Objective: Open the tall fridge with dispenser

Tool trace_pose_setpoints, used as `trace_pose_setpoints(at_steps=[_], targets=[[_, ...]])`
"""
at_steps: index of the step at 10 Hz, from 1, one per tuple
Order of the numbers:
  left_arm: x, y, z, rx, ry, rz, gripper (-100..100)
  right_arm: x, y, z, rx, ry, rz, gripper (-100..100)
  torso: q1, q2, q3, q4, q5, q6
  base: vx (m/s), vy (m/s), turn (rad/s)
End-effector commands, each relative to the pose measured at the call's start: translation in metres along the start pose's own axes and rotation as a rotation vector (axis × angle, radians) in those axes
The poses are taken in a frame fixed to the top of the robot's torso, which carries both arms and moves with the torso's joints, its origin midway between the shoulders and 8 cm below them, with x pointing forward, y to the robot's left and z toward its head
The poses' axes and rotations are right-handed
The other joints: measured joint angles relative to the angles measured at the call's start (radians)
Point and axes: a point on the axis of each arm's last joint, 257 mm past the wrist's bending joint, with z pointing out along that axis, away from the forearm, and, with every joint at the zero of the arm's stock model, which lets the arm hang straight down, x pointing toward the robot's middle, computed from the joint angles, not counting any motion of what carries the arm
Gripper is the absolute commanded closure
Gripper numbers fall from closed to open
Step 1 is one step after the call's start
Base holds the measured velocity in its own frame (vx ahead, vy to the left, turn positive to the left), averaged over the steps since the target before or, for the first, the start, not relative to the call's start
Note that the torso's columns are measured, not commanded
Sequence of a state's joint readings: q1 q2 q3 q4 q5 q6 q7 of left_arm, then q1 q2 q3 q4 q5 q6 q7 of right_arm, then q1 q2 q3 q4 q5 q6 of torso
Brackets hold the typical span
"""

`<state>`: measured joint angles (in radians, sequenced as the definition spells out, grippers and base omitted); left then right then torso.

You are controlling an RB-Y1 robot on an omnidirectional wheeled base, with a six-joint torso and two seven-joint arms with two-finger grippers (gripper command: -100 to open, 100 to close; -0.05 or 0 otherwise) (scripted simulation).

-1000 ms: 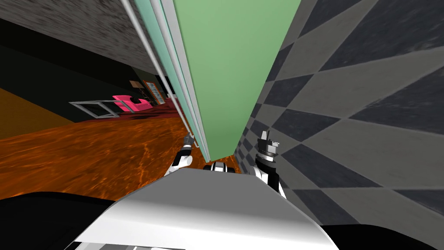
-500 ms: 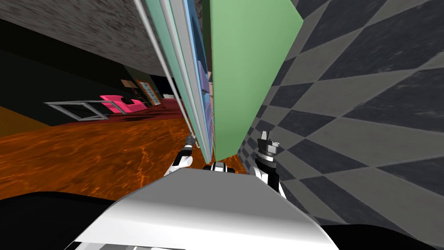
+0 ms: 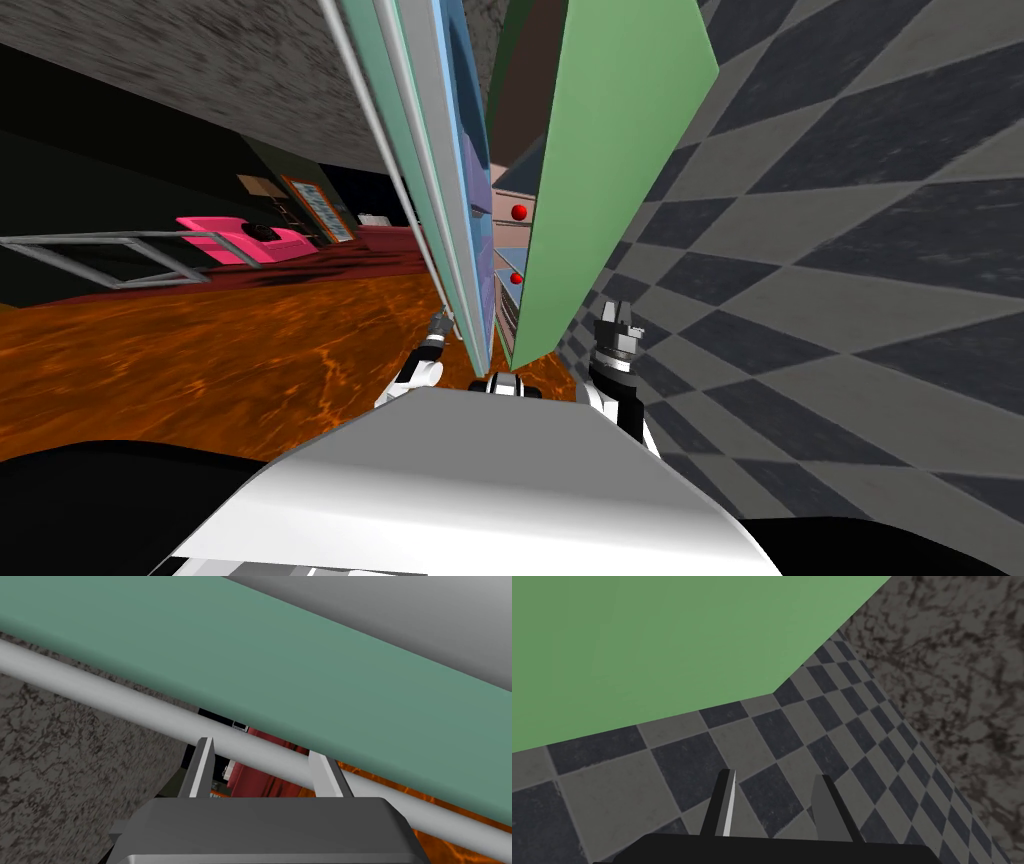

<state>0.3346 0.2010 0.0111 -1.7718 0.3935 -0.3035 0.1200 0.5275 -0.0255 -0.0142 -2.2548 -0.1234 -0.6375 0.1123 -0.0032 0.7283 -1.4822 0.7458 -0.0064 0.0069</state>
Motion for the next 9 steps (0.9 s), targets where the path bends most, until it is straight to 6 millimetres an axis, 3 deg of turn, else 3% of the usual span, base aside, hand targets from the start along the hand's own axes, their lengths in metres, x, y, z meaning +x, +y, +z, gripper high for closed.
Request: trace_pose_setpoints(at_steps=[1,4,5,7,9], targets=[[0.018,-0.014,0.008,0.032,0.048,-0.013,100,0.000,0.000,0.000,0.000,0.000,0.000,0,-0.004,0.002,0.001,-0.001,0.000,-0.002,-0.069,0.323,-0.135],[0.022,-0.011,0.005,0.017,0.060,-0.015,100,0.000,0.000,0.000,0.000,0.000,0.000,0,-0.003,0.006,0.004,-0.007,0.004,-0.005,-0.033,0.228,-0.071],[0.025,-0.002,0.005,0.011,0.069,-0.024,-100,0.000,0.000,0.000,0.000,0.000,0.000,0,-0.009,0.006,0.004,-0.009,0.004,-0.005,-0.038,0.129,-0.087],[0.027,-0.001,0.006,0.012,0.071,-0.025,-100,0.000,0.000,0.000,0.000,0.000,0.000,0,0.005,0.006,0.005,-0.009,0.008,-0.004,-0.029,0.140,-0.103],[0.027,-0.012,0.009,0.010,0.075,-0.028,-100,0.000,0.000,0.000,0.000,-0.001,0.000,0,-0.003,0.002,0.002,-0.010,0.005,-0.005,0.084,-0.007,0.045]])
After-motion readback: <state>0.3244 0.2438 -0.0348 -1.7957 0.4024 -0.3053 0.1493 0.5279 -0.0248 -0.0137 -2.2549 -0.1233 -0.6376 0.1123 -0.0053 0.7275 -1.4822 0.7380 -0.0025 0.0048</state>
